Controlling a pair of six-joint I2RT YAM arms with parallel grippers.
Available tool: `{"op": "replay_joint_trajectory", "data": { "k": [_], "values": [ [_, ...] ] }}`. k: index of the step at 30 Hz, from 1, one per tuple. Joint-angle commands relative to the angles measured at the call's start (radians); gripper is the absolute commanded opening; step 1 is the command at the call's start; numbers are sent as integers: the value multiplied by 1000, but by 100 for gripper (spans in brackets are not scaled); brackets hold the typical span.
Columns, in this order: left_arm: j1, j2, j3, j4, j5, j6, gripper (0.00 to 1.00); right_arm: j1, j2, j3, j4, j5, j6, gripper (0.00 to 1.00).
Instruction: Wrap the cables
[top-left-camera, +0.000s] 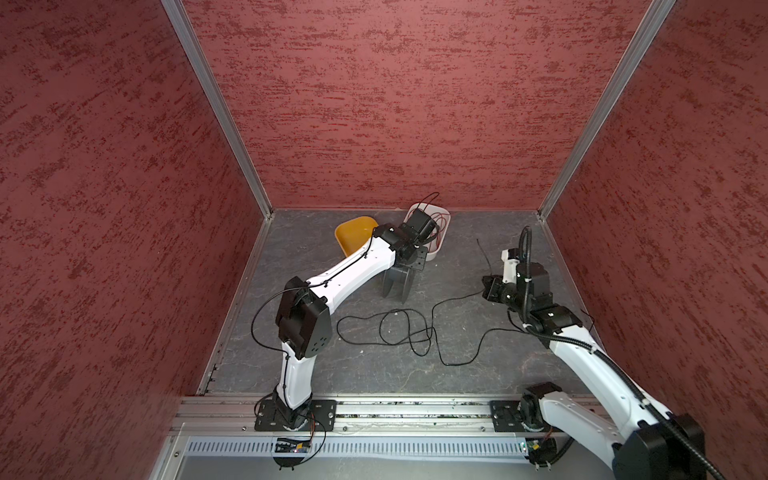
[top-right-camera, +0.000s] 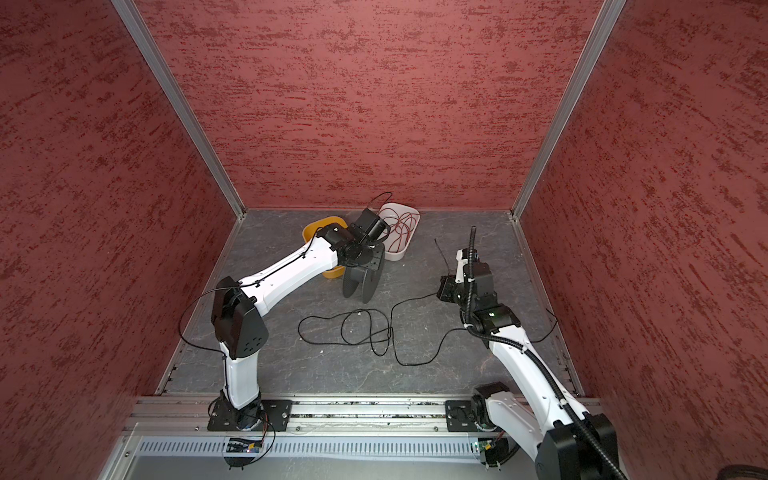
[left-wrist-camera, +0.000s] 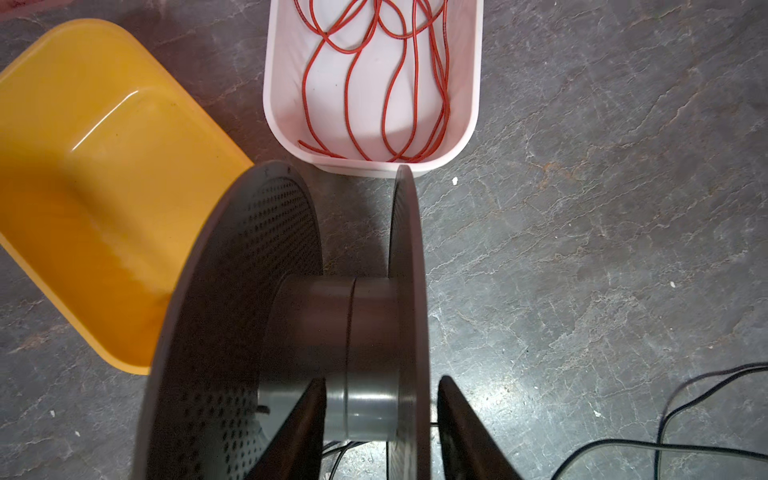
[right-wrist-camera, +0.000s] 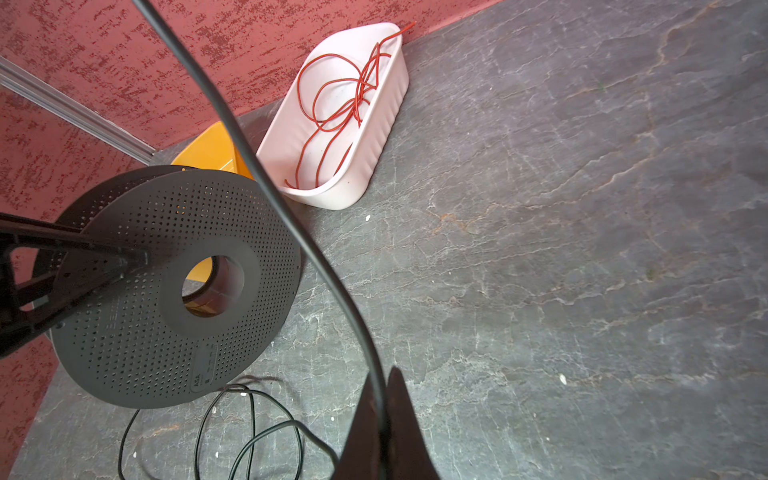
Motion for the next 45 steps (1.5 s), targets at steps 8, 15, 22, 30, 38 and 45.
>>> {"op": "replay_joint_trajectory", "data": {
  "k": [8, 15, 22, 30, 38, 45],
  "values": [
    [7, -50, -19, 26, 12, 13, 49, -5, 0, 23, 31, -22, -15, 0],
    [7, -54, -26, 30, 18, 10, 50, -4, -3, 19, 34, -24, -9, 0],
    [7, -54, -27, 30, 18, 10, 50, -5, 0, 18, 32, -22, -12, 0],
    [8, -59, -32, 29, 18, 10, 50, -5, 6, 16, 38, -22, -10, 0],
    [7, -61, -34, 28, 13, 10, 51, -4, 6, 15, 38, -24, -9, 0],
    [7, -68, -38, 32, 9, 16, 51, -4, 13, 19, 40, -27, -11, 0]
  ]
}}
